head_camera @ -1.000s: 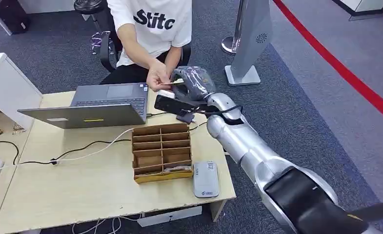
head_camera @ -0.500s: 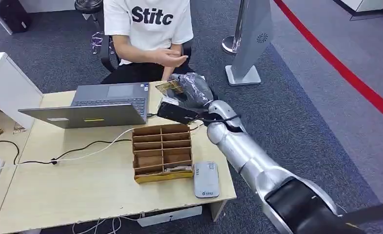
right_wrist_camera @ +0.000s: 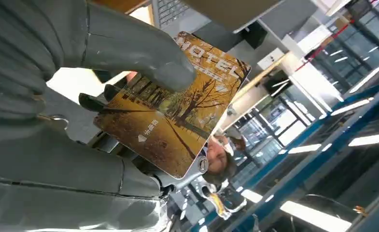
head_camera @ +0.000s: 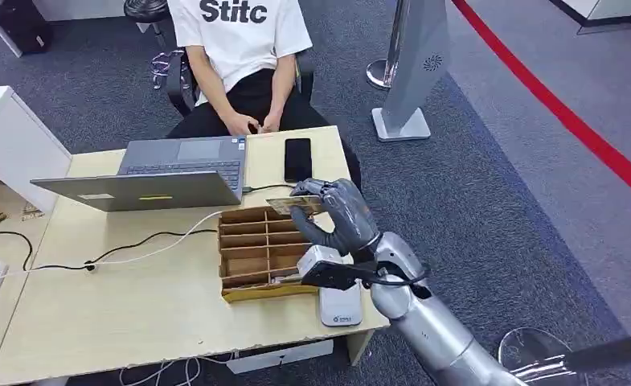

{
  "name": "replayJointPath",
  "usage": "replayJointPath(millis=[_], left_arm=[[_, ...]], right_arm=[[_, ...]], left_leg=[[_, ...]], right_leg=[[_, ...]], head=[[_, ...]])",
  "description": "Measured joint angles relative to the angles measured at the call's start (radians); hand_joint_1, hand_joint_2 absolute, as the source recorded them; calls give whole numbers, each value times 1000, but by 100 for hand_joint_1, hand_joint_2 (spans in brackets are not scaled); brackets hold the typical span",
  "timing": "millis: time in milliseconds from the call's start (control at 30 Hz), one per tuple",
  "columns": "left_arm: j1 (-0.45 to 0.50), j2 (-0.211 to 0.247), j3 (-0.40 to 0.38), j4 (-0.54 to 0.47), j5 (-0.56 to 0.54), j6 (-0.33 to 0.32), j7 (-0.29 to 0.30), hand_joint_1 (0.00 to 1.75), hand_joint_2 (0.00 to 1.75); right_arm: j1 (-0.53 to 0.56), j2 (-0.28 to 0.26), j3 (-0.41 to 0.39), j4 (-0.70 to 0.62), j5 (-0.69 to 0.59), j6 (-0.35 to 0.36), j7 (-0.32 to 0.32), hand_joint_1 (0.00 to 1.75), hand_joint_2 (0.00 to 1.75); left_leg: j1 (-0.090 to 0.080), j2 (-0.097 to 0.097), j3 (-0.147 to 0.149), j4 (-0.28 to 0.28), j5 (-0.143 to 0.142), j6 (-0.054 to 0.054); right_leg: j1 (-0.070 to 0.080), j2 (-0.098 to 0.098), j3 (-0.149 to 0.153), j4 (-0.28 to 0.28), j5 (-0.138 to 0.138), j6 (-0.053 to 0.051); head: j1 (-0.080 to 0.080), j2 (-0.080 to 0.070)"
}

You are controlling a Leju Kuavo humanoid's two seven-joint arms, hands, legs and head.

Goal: Pass the card to the sensor for recognition and then transmit it.

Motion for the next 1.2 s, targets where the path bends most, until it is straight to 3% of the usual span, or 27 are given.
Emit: replayJointPath(millis=[67,167,233,300,433,700,1200], left_arm=[[2,-1,8,0,9,0,4,0,175],[14,-4,29,0,35,6,9,0,175],[22,-7,40,0,46,11,15,0,175],[26,-10,56,0,54,20,19,0,175],[28,-15,76,0,57,24,21,0,175],[29,-18,96,0,50,24,21,0,175],[25,-19,104,0,32,20,20,0,175]], right_arm=[[67,-27,-10,-46,3,-13,-2,175,175],[209,-84,-70,-135,47,-91,18,175,175],[288,-121,-122,-185,109,-101,66,175,175],[359,-163,-171,-222,208,-72,164,175,175],[420,-241,-205,-238,255,39,245,175,175],[395,-359,-184,-190,222,242,300,175,175],[238,-380,-28,-50,238,277,307,175,175]], left_leg=[[0,-2,0,0,0,0],[0,-4,-2,0,-2,1],[0,-4,-2,0,-3,2],[0,-3,-2,0,-4,3],[-1,-2,-2,0,-4,3],[-1,-2,-1,0,-3,3],[-1,-2,-1,0,-3,3]], right_leg=[[0,-2,1,-1,-1,0],[0,-5,2,-1,-2,0],[0,-4,1,-2,-2,1],[0,-4,2,-3,-2,1],[-1,-4,2,-3,-2,1],[0,-4,2,-3,-2,1],[0,-3,2,-2,-2,1]], head=[[0,0],[0,0],[0,0],[0,0],[0,0],[0,0],[0,0]])
